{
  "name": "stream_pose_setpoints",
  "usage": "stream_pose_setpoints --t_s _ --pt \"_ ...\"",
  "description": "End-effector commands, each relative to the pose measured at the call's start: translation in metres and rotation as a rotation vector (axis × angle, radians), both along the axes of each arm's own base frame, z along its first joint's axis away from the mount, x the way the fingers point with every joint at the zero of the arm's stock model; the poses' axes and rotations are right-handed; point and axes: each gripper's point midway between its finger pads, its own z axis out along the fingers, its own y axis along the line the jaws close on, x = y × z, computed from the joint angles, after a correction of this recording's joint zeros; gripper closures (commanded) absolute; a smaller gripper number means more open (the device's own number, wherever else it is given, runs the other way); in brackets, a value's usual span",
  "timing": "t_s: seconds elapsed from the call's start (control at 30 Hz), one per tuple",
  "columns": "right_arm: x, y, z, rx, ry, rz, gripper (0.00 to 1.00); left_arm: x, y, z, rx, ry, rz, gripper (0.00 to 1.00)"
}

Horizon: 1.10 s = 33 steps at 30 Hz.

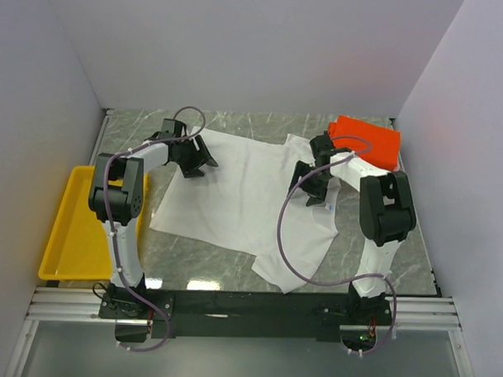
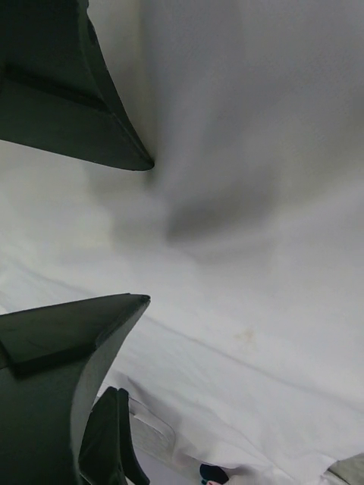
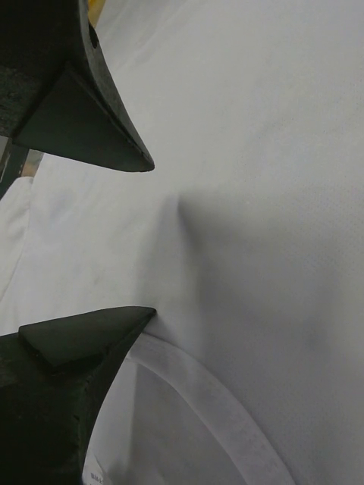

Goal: Fold and stack the t-shirts
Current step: Flatten the tshirt out

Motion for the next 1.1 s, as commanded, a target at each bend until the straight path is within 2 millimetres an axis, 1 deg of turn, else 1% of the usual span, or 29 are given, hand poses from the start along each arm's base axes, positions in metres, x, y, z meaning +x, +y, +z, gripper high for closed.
stream_pose_setpoints --t_s 0.0,0.03,0.07,0.1,0.17,0.23,0.27,0.3,0.33,0.37,0.43,0.47,0.5,0.53,0.57,0.6,0.67,0.7,0.73,0.77,0.8,0.83,0.87,0.9,0.93,0.97,1.0,1.03,1.07 --pt "0.014 -0.01 -0.008 -0.045 -0.006 -0.034 0.22 0.006 0.002 -0.024 0.04 0.024 -0.024 0.27" --pt "0.016 -0.013 -0.009 -0.051 -0.003 -0.038 0.22 0.008 0.002 -0.025 0.043 0.023 -0.026 0.27" --pt "0.022 -0.015 -0.01 -0.065 -0.006 -0.047 0.22 0.009 0.002 -0.026 0.046 0.027 -0.026 0.27" --pt "0.022 -0.019 -0.015 -0.076 0.015 -0.052 0.22 0.015 0.001 -0.025 0.047 0.02 -0.026 0.27" --pt "0.032 -0.022 -0.012 -0.091 0.004 -0.06 0.22 0.019 -0.001 -0.025 0.043 0.016 -0.034 0.27" --pt "0.035 -0.027 -0.013 -0.107 0.014 -0.068 0.22 0.029 -0.005 -0.022 0.031 -0.008 -0.051 0.27" --pt "0.041 -0.03 -0.012 -0.113 0.008 -0.075 0.22 0.03 -0.008 -0.022 0.028 -0.015 -0.066 0.27" --pt "0.042 -0.034 -0.012 -0.131 0.016 -0.077 0.22 0.038 -0.01 -0.022 0.027 -0.028 -0.073 0.27" --pt "0.043 -0.036 -0.015 -0.141 0.028 -0.076 0.22 0.041 -0.012 -0.023 0.027 -0.027 -0.076 0.27" --pt "0.052 -0.037 -0.011 -0.142 0.012 -0.081 0.22 0.044 -0.014 -0.023 0.025 -0.027 -0.083 0.27" --pt "0.054 -0.041 -0.013 -0.157 0.029 -0.082 0.22 0.053 -0.018 -0.021 0.019 -0.032 -0.088 0.27" --pt "0.06 -0.042 -0.009 -0.154 0.015 -0.084 0.22 0.056 -0.019 -0.021 0.021 -0.036 -0.092 0.27" --pt "0.061 -0.043 -0.009 -0.155 0.017 -0.088 0.22 0.063 -0.02 -0.015 0.022 -0.057 -0.091 0.27" --pt "0.064 -0.045 -0.009 -0.152 0.017 -0.089 0.22 0.065 -0.02 -0.012 0.023 -0.061 -0.091 0.27" --pt "0.068 -0.043 -0.005 -0.148 0.005 -0.085 0.22 0.067 -0.02 -0.008 0.028 -0.071 -0.092 0.27" --pt "0.07 -0.043 -0.003 -0.143 -0.002 -0.081 0.22 0.073 -0.019 0.002 0.036 -0.096 -0.085 0.27" --pt "0.076 -0.038 0.003 -0.119 -0.02 -0.063 0.22 0.076 -0.016 0.015 0.052 -0.121 -0.08 0.27" --pt "0.078 -0.036 0.006 -0.109 -0.027 -0.056 0.22 0.076 -0.015 0.032 0.057 -0.151 -0.074 0.27" --pt "0.083 -0.034 0.012 -0.099 -0.046 -0.046 0.22 0.077 -0.01 0.04 0.079 -0.173 -0.055 0.26" --pt "0.083 -0.033 0.015 -0.094 -0.046 -0.04 0.22 0.077 -0.006 0.049 0.092 -0.193 -0.042 0.26" --pt "0.085 -0.032 0.018 -0.091 -0.054 -0.032 0.22 0.071 -0.001 0.068 0.106 -0.224 -0.026 0.26" --pt "0.086 -0.032 0.021 -0.093 -0.059 -0.026 0.22 0.068 0.004 0.075 0.126 -0.236 -0.008 0.25" --pt "0.089 -0.031 0.027 -0.089 -0.074 -0.019 0.22 0.067 0.015 0.081 0.169 -0.253 0.035 0.25" --pt "0.089 -0.03 0.03 -0.087 -0.074 -0.015 0.22 0.055 0.024 0.091 0.199 -0.261 0.063 0.26" --pt "0.091 -0.03 0.033 -0.086 -0.085 -0.006 0.22 0.049 0.031 0.093 0.226 -0.261 0.089 0.26" --pt "0.092 -0.029 0.038 -0.08 -0.091 -0.003 0.22 0.044 0.045 0.093 0.284 -0.259 0.134 0.27" --pt "0.092 -0.03 0.041 -0.078 -0.095 -0.003 0.22 0.028 0.054 0.093 0.312 -0.25 0.15 0.28" --pt "0.093 -0.028 0.047 -0.074 -0.108 0.003 0.22 0.021 0.06 0.091 0.341 -0.245 0.162 0.3" --pt "0.093 -0.028 0.049 -0.07 -0.112 0.003 0.22 0.013 0.071 0.088 0.39 -0.242 0.184 0.31"
